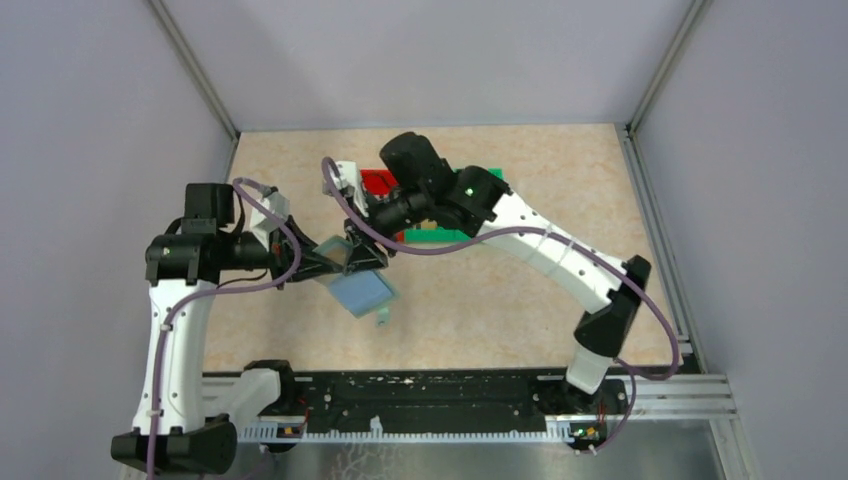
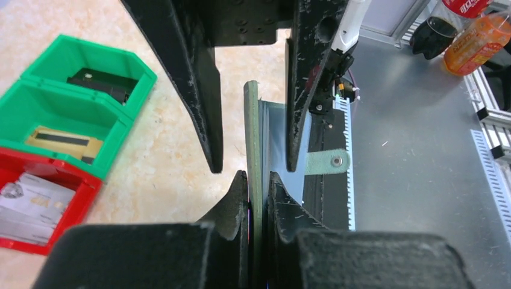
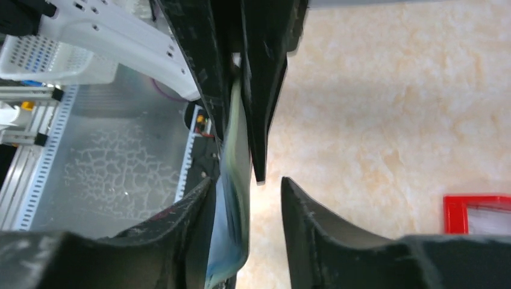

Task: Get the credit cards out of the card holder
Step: Adjust the card holder.

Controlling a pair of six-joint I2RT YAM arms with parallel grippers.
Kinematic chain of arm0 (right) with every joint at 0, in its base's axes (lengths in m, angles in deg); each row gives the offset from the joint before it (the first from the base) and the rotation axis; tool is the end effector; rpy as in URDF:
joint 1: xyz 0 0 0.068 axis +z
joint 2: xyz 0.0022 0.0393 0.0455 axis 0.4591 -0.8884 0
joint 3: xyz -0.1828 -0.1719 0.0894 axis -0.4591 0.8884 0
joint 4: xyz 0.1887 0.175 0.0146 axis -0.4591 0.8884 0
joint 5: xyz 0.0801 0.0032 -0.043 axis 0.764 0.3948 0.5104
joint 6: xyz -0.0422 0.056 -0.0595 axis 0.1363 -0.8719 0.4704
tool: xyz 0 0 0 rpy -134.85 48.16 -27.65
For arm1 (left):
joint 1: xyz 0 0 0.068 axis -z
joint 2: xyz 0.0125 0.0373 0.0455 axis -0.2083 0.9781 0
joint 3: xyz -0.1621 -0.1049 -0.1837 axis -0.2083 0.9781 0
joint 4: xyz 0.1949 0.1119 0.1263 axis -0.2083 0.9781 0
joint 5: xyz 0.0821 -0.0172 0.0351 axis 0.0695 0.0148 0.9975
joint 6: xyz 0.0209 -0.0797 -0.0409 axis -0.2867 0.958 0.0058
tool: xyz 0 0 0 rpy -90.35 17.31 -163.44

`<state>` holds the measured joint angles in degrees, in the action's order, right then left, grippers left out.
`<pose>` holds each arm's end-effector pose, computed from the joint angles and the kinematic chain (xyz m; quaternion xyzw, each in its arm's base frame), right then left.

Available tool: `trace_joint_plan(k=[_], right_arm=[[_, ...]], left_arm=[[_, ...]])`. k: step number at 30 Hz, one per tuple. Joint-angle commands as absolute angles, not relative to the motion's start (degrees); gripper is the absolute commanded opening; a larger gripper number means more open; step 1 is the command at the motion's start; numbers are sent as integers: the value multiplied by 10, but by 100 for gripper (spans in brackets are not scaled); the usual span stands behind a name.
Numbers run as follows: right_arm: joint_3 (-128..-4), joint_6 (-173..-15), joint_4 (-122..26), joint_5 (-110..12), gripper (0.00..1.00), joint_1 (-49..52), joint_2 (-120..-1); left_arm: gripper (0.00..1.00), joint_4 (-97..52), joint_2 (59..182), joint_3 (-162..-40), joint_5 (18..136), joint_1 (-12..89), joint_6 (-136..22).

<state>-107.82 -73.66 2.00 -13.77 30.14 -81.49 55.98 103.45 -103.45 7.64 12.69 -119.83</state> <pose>0.1668 0.3664 0.4114 -0.6165 0.5738 0.4630 0.2762 0.1420 -0.0824 0.3785 0.4748 0.6057 -0.4622 0.4406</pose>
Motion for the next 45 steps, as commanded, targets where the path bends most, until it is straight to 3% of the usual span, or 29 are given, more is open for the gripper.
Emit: trace_joint_plan(k=[1, 4, 5, 7, 12, 16, 17, 20, 23, 34, 41, 45], right_arm=[[-885, -941, -291, -192, 51, 263, -673], [-699, -1096, -546, -196, 64, 234, -587], [-657, -1123, -597, -198, 65, 233, -568], [-608, -1177, -674, -184, 64, 233, -552], [-582, -1223, -734, -148, 37, 233, -558], [-587, -1233, -761, -89, 25, 234, -567], [-590, -1230, -758, -80, 19, 233, -568], [-613, -1181, -697, -50, 9, 233, -566], [-635, -1126, -621, -31, 1, 232, -558], [-652, -1118, -596, 7, 0, 232, -557], [-644, -1094, -574, -17, 0, 215, -543], [-640, -1090, -567, -23, 0, 198, -533]], left_arm=[[0, 331, 981, -999, 24, 130, -1011], [0, 43, 913, -913, 28, 130, -739], [0, -59, 897, -883, 36, 130, -622], [0, -166, 880, -854, 48, 130, -536], [0, -175, 899, -877, 45, 130, -464], [0, -178, 889, -878, 57, 130, -439], [3, -179, 887, -877, 61, 130, -432], [33, -185, 891, -877, 48, 131, -406], [40, -187, 902, -880, 32, 130, -388], [34, -179, 916, -882, -39, 130, -382], [46, -164, 913, -898, -79, 130, -388], [47, -129, 912, -907, -93, 130, -424]])
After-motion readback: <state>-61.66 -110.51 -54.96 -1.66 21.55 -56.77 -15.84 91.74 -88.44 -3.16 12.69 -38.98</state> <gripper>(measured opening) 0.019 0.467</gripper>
